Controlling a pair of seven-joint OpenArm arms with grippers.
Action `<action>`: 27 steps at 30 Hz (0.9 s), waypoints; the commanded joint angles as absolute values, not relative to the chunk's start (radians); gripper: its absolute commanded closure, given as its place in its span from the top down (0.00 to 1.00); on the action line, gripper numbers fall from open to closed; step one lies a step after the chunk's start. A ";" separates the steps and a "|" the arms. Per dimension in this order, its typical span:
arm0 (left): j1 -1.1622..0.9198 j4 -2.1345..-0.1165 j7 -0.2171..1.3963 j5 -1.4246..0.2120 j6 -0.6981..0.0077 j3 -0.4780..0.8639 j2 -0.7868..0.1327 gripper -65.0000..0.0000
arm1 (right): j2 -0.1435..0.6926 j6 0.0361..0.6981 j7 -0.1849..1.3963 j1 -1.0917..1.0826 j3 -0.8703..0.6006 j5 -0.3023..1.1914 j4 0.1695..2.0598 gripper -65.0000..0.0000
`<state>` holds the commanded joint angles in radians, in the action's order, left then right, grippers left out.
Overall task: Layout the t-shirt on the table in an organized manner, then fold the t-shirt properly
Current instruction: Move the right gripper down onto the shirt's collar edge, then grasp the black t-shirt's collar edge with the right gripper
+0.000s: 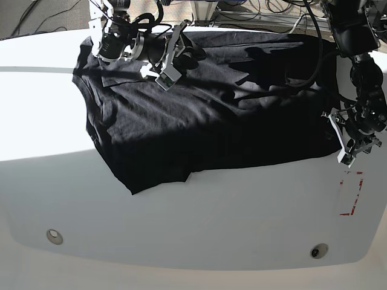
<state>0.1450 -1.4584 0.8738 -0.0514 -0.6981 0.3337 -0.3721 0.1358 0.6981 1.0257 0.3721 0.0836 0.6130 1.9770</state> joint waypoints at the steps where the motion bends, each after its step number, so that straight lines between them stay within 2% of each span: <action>1: 0.153 -1.448 0.872 -0.045 -0.698 0.334 -0.372 0.58 | 0.136 0.698 1.026 0.369 0.087 0.595 1.972 0.23; 9: 0.200 -1.353 0.862 -0.044 -0.698 0.335 -0.374 0.58 | 0.136 0.698 1.021 0.361 0.088 0.515 1.860 0.23; 17: 0.219 -1.250 0.796 0.001 -0.698 0.323 -0.372 0.58 | 0.136 0.698 1.026 0.334 0.088 0.516 1.765 0.23; 27: 0.242 -1.139 0.757 0.005 -0.698 0.254 -0.372 0.58 | 0.160 0.698 1.026 0.334 0.088 0.516 1.744 0.23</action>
<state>0.2417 -1.1393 0.7572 0.0054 -0.6981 0.2539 -0.3721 0.1603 0.6981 1.0257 0.3337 0.0882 0.5163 1.7438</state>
